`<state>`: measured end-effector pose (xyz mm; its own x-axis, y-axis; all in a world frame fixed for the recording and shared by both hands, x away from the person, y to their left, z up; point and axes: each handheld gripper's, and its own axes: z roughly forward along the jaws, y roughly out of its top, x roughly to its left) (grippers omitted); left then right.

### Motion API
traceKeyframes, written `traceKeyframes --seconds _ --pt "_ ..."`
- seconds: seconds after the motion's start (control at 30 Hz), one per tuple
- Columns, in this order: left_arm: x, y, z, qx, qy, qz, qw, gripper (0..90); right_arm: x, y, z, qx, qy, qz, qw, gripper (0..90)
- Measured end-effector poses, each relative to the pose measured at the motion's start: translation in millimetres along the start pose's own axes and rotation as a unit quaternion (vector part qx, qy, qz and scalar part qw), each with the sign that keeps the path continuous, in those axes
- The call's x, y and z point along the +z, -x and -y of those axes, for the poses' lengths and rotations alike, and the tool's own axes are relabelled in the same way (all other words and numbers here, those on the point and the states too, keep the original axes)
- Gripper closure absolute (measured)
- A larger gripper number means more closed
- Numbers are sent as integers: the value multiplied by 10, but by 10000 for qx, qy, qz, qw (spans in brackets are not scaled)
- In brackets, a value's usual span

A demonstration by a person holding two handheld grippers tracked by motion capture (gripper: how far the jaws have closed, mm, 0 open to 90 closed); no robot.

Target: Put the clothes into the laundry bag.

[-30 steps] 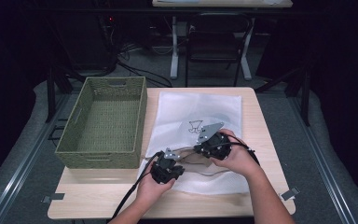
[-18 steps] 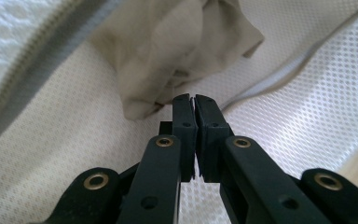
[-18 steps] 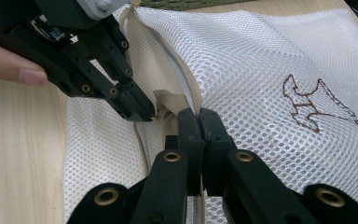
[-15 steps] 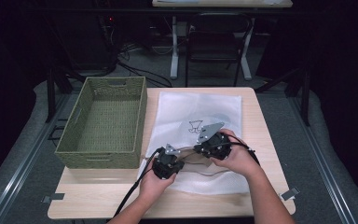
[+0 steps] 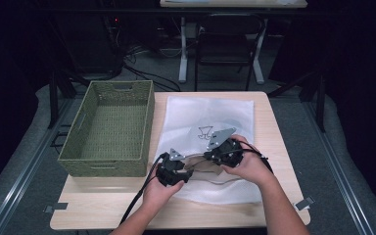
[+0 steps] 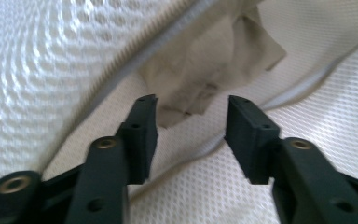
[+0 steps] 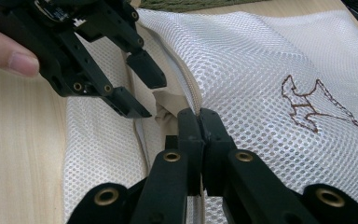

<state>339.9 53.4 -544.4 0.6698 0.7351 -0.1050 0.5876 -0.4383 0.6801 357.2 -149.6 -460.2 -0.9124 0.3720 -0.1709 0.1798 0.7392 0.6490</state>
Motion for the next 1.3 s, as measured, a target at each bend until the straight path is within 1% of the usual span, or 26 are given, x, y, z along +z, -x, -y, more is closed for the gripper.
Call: traceKeyframes --seconds 0.03,0.07,0.1,0.13,0.17,0.23,0.27,0.37,0.47,0.53,0.6,0.67,0.7,0.73,0.9,0.93,0.97,1.03,1.13,1.2,1.23,1.27,1.3 --pt "26 2 -6 5 -4 -11 10000 507 3 0 0 -4 -3 -1 10000 889" --pt "55 9 -12 -30 -6 33 10000 505 5 -1 0 -6 -7 -2 10000 889" --pt "78 14 -20 -11 -46 58 10000 502 7 -2 -1 -14 -14 3 10000 889" --pt "108 27 -25 -2 -35 41 10000 502 8 -3 -1 -10 -13 0 10000 889" --pt "128 31 -33 4 -105 78 9999 503 9 -1 -1 -20 -12 5 10000 889" --pt "181 41 -44 -9 -108 50 9999 522 10 -2 1 -12 -7 5 10000 889" --pt "202 36 -49 41 -126 6 9999 546 10 0 1 -18 -5 -5 10000 889" --pt "256 29 -57 -11 -158 9 9999 646 11 -1 5 -14 -2 1 10000 889" --pt "291 13 -57 -54 -206 66 9998 762 10 4 8 3 4 -26 10000 889" --pt "292 7 -64 -26 -218 81 9997 797 12 7 11 5 -3 -41 10000 890" --pt "296 9 -76 -88 -191 89 9997 819 9 5 12 17 1 -37 10000 889" --pt "296 -1 -93 -91 -185 89 9997 828 5 9 13 14 11 -34 10000 889" --pt "302 3 -102 -155 -187 98 9997 831 2 10 14 16 17 -33 10000 889" --pt "305 0 -113 -141 -176 75 9997 833 0 11 15 18 19 -35 10000 889" --pt "311 -17 -174 -229 -96 68 9997 838 -4 13 16 32 24 -43 10000 890" --pt "311 -28 -189 -213 -129 72 9997 838 -4 14 16 39 20 -50 10000 889" --pt "316 -32 -200 -277 -82 75 9996 838 -3 18 16 39 17 -60 10000 890" --pt "323 -42 -223 -300 -63 71 9995 839 -1 21 17 40 22 -86 10000 890" --pt "339 -57 -259 -272 -79 38 9996 839 3 23 17 39 26 -103 9999 890" --pt "360 -62 -282 -351 -48 29 9994 840 5 20 17 31 26 -104 9999 890" --pt "368 -71 -295 -344 -68 35 9994 840 5 20 17 36 30 -108 9999 890" --pt "382 -66 -305 -412 -36 34 9991 840 4 20 17 40 31 -111 9999 890" --pt "391 -70 -316 -395 -27 31 9992 840 3 20 17 37 33 -121 9999 890"
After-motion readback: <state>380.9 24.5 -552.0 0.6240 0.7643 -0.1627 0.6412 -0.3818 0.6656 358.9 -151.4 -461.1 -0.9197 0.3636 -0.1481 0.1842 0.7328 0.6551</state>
